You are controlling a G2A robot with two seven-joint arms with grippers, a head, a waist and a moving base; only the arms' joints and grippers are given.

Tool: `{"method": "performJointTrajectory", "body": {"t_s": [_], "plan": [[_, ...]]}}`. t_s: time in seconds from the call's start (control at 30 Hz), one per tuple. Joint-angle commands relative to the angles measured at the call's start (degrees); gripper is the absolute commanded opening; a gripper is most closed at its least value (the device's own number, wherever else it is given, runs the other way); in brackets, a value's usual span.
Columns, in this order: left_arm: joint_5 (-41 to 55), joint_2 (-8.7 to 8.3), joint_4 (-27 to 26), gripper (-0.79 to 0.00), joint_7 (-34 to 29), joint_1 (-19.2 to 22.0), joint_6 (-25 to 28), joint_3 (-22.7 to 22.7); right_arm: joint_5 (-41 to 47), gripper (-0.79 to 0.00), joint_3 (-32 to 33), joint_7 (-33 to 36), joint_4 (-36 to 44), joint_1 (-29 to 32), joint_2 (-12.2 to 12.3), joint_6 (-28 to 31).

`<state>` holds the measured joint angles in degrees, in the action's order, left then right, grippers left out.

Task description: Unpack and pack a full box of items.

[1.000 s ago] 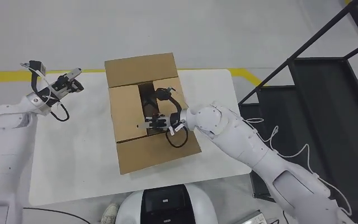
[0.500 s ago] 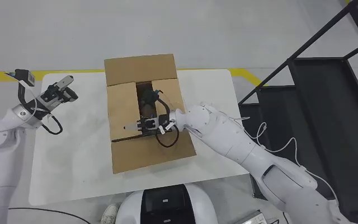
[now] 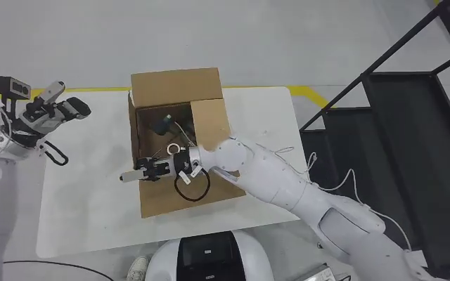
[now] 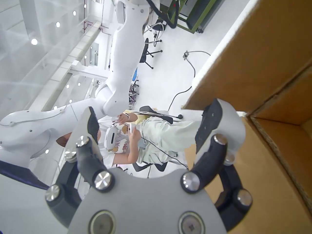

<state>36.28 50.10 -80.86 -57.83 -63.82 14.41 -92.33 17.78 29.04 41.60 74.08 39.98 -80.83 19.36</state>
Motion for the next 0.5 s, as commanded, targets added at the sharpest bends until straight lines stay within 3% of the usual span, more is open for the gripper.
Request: {"method": "performJointTrajectory", "body": {"t_s": [0.0, 0.23, 0.47], "plan": [[0.62, -0.16, -0.89, 0.000, -0.95, -0.72, -0.21, -1.17, 0.50, 0.000, -2.13, -0.59, -2.42, -1.07, -1.69, 0.28], [2.44, -0.28, -1.25, 0.000, -4.74, -1.51, -3.70, -1.18, -0.50, 0.000, -6.95, -1.30, -11.30, -3.67, -6.73, 1.05], [-0.69, 0.11, 2.90, 0.000, -8.50, 1.97, -10.58, 5.31, -1.35, 0.000, -6.69, -1.15, -16.34, -3.86, -8.67, 3.33]]}}
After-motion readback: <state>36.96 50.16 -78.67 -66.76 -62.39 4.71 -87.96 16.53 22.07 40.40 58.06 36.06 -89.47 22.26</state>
